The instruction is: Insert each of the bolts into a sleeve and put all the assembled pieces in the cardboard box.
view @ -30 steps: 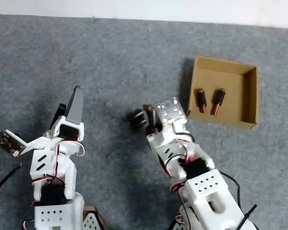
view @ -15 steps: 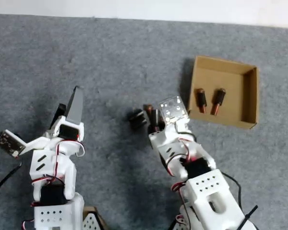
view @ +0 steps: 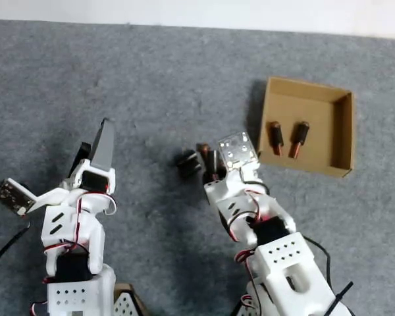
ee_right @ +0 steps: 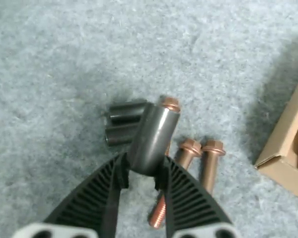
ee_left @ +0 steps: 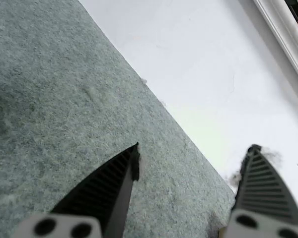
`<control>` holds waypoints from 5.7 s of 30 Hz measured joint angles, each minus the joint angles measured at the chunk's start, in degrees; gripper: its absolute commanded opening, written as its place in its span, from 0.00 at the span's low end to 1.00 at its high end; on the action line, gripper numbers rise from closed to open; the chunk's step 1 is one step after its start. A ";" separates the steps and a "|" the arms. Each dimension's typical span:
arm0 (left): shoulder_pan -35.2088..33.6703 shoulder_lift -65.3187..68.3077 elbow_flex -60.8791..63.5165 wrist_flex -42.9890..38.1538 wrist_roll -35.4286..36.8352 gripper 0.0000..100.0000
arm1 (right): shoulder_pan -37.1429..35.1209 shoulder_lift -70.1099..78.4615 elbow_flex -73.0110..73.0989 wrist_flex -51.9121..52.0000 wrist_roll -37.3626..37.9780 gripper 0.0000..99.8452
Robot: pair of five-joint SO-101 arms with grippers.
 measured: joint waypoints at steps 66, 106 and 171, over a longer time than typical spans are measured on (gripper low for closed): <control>0.00 0.00 0.00 0.00 0.00 0.31 | 0.00 0.00 0.00 0.00 0.00 0.01; 0.00 0.00 0.00 0.00 0.00 0.31 | -15.30 43.25 -17.49 14.77 16.88 0.01; 0.00 0.00 0.00 0.00 0.00 0.31 | -15.74 50.11 -24.88 20.13 18.02 0.12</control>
